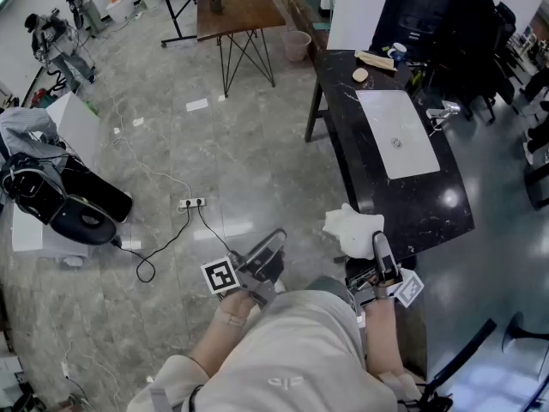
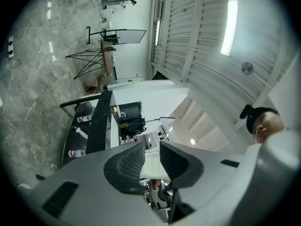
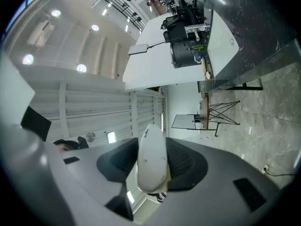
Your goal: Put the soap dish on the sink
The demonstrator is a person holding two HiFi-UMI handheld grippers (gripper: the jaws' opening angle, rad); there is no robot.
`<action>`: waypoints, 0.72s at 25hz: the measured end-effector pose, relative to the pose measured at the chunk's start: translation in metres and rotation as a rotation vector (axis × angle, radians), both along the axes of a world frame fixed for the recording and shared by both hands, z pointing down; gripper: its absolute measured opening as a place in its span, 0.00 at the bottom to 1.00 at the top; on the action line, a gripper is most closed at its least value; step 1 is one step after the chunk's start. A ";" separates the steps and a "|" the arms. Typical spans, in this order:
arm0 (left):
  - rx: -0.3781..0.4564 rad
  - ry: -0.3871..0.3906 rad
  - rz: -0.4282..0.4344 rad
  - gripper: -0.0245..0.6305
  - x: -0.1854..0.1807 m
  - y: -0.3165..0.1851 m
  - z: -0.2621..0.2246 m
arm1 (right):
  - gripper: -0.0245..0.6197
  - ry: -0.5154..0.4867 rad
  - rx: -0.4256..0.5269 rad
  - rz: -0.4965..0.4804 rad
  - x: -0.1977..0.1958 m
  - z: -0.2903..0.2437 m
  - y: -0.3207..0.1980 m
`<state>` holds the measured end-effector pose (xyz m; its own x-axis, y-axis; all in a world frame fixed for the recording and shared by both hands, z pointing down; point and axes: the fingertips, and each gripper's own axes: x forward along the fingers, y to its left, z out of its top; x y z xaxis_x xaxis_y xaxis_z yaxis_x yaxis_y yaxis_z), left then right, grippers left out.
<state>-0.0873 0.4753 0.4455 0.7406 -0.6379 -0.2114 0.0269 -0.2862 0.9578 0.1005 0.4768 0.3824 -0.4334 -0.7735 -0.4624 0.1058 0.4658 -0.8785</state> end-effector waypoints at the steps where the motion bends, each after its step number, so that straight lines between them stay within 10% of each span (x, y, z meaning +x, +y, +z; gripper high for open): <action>1: 0.001 -0.002 0.004 0.19 0.000 0.000 0.001 | 0.34 0.005 -0.008 0.004 0.003 0.007 0.001; 18: 0.002 -0.027 0.030 0.19 -0.009 -0.015 0.009 | 0.34 -0.005 -0.042 0.040 0.004 0.031 -0.011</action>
